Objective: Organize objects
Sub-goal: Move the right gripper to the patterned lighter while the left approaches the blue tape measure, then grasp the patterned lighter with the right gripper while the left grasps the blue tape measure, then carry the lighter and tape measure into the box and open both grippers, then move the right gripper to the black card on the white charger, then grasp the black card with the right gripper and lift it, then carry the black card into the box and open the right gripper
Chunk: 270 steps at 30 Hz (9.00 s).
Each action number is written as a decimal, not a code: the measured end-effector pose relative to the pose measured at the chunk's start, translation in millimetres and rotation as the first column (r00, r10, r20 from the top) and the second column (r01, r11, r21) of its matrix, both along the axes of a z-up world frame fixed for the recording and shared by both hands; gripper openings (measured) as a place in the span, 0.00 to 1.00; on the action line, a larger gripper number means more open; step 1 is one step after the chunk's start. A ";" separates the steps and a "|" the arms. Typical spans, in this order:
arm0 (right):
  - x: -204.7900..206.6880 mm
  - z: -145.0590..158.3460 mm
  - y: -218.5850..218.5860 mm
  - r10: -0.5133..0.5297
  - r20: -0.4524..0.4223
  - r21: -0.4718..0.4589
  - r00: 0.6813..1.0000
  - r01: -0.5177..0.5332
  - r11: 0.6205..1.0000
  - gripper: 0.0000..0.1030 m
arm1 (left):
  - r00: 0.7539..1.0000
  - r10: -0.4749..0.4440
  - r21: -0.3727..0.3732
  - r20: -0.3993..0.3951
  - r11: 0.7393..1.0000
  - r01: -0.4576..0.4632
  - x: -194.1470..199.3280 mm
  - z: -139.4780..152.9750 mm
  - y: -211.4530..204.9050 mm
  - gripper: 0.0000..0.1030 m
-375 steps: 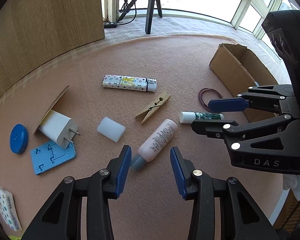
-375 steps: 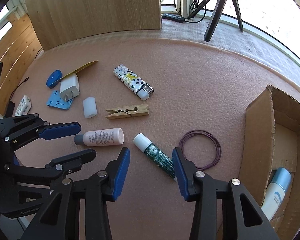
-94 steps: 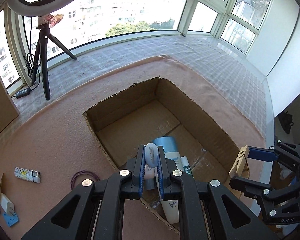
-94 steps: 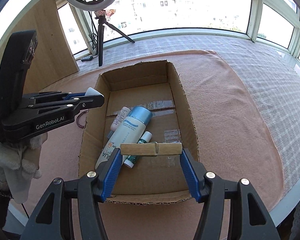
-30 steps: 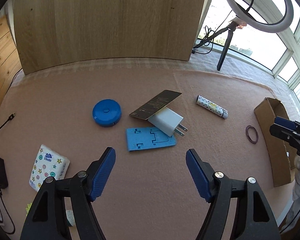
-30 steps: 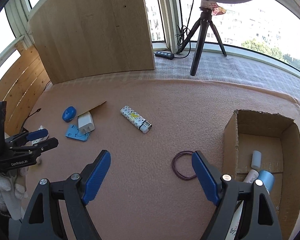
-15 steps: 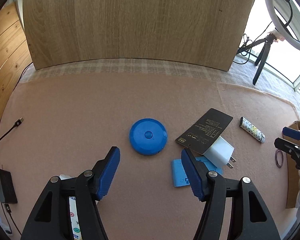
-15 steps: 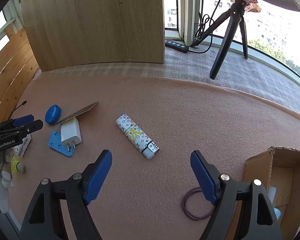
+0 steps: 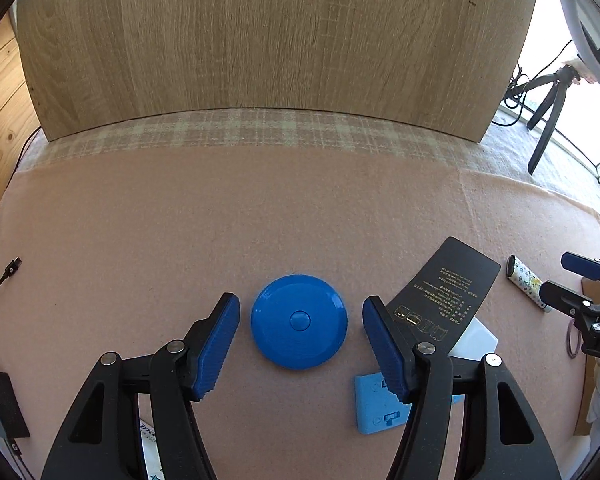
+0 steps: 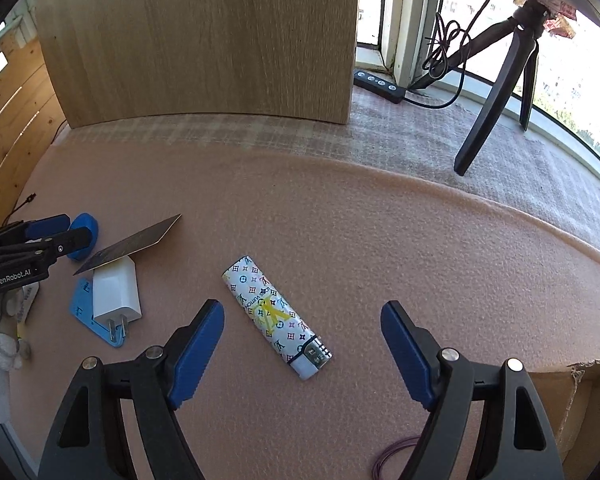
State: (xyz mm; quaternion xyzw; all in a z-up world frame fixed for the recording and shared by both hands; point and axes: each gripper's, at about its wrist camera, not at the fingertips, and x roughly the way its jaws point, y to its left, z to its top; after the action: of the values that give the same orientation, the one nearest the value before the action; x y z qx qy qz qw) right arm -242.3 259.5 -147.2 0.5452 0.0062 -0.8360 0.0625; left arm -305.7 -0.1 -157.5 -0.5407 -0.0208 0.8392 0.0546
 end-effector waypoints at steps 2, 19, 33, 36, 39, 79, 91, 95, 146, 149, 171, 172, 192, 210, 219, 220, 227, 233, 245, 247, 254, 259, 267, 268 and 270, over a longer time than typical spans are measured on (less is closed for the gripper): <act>-3.3 -2.5 -3.5 0.010 0.005 0.011 1.000 -0.010 1.000 0.75 | 1.000 -0.001 -0.013 0.000 1.000 0.001 -0.5 -2.5 2.5 0.66; -7.7 -19.2 -19.4 0.071 0.052 0.068 0.996 -0.074 0.995 0.45 | 1.000 0.004 -0.053 -0.003 0.999 -0.005 -6.9 -8.6 -4.7 0.52; 15.8 -17.0 -21.0 0.033 0.030 0.027 0.999 -0.034 0.999 0.21 | 1.000 0.012 -0.006 0.004 1.000 -0.012 33.8 -1.3 -14.4 0.52; 27.5 -17.1 -15.9 0.016 0.027 0.004 0.999 -0.017 1.000 0.21 | 1.000 0.022 0.009 0.004 1.000 -0.022 48.8 1.0 -14.3 0.52; 42.6 -15.3 -10.1 -0.010 0.026 -0.044 1.000 0.011 0.999 0.20 | 1.000 0.023 0.026 0.005 0.999 -0.023 63.5 4.1 -14.9 0.52; 285.1 77.7 183.7 -0.422 -0.142 -0.132 0.895 0.406 0.904 0.20 | 0.856 -0.488 0.093 -0.174 0.857 0.507 153.4 94.9 292.9 0.52; 291.6 66.5 208.2 -0.441 -0.127 -0.122 0.889 0.427 0.896 0.20 | 0.799 -0.580 0.074 -0.159 0.800 0.595 147.1 82.1 395.5 0.52; 289.2 62.6 213.1 -0.442 -0.119 -0.125 0.889 0.428 0.895 0.20 | 0.806 -0.574 0.065 -0.145 0.807 0.587 134.7 74.1 409.8 0.52; 174.5 72.7 93.0 -0.172 -0.106 -0.290 0.979 0.135 0.947 0.77 | 0.975 -0.186 0.085 -0.120 0.977 0.197 140.1 63.2 103.4 0.81; 151.9 69.9 73.9 -0.138 -0.098 -0.307 0.986 0.101 0.946 0.77 | 0.981 -0.156 0.077 -0.117 0.983 0.166 148.1 60.5 78.4 0.81; 3.6 6.6 -54.0 -0.056 0.083 -0.422 0.995 0.086 0.902 0.50 | 0.991 -0.032 0.073 -0.128 0.996 0.042 194.5 70.9 -15.9 0.81; 1.1 4.9 -57.4 -0.055 0.087 -0.422 0.995 0.087 0.903 0.49 | 0.992 -0.029 0.076 -0.125 0.996 0.038 194.3 69.9 -18.3 0.81; -34.5 -11.4 -80.2 -0.039 0.092 -0.406 0.995 0.073 0.911 0.11 | 0.996 -0.016 0.092 -0.092 0.995 0.025 182.7 59.2 -24.9 0.81; 4.6 46.7 -39.6 -0.066 -0.018 -0.420 0.998 0.052 0.906 0.00 | 0.992 -0.077 0.082 -0.095 0.993 0.085 173.9 58.1 6.5 0.81; 59.3 73.4 28.5 -0.163 -0.075 -0.418 0.984 0.117 0.901 0.00 | 0.984 -0.148 0.072 -0.096 0.985 0.156 174.0 60.0 40.3 0.81; 67.0 77.0 36.8 -0.177 -0.081 -0.419 0.981 0.127 0.899 0.00 | 0.983 -0.157 0.070 -0.097 0.984 0.164 173.7 60.3 44.6 0.81; 127.4 96.9 99.5 -0.283 -0.113 -0.395 0.952 0.218 0.892 0.00 | 0.973 -0.208 0.067 -0.100 0.974 0.215 173.6 61.2 74.3 0.81; 176.3 96.3 155.5 -0.382 -0.104 -0.357 0.918 0.324 0.876 0.00 | 0.964 -0.247 0.065 -0.100 0.965 0.254 174.0 59.2 97.1 0.81; 230.9 78.5 211.0 -0.481 -0.057 -0.329 0.875 0.438 0.836 0.00 | 0.954 -0.283 0.075 -0.098 0.954 0.290 175.3 56.5 121.4 0.81; 232.8 77.6 212.4 -0.483 -0.056 -0.320 0.874 0.443 0.838 0.00 | 0.952 -0.288 0.075 -0.101 0.952 0.296 176.4 57.6 124.6 0.81; 238.8 80.2 214.6 -0.508 -0.082 -0.280 0.857 0.469 0.838 0.62 | 0.950 -0.295 0.074 -0.105 0.950 0.303 179.9 59.4 126.3 0.81; 238.7 90.9 204.5 -0.491 -0.143 -0.221 0.859 0.456 0.862 0.67 | 0.952 -0.290 0.072 -0.097 0.952 0.298 182.2 57.5 122.0 0.81; 229.1 89.8 178.3 -0.440 -0.144 -0.221 0.887 0.404 0.888 0.67 | 0.958 -0.265 0.073 -0.105 0.959 0.273 189.6 61.2 105.4 0.81; 227.6 89.5 172.5 -0.424 -0.145 -0.218 0.894 0.389 0.895 0.67 | 0.960 -0.260 0.074 -0.106 0.960 0.268 190.0 61.2 102.3 0.81; 225.6 89.6 160.4 -0.388 -0.153 -0.230 0.909 0.349 0.908 0.67 | 0.963 -0.248 0.076 -0.109 0.964 0.257 190.4 61.0 95.2 0.81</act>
State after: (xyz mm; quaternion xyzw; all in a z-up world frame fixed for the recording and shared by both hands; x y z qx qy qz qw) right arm -16.7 419.9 -57.6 0.4428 -0.1740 -0.8785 -0.0442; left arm -115.4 95.1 -96.5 -0.4941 0.0134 0.8491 0.1862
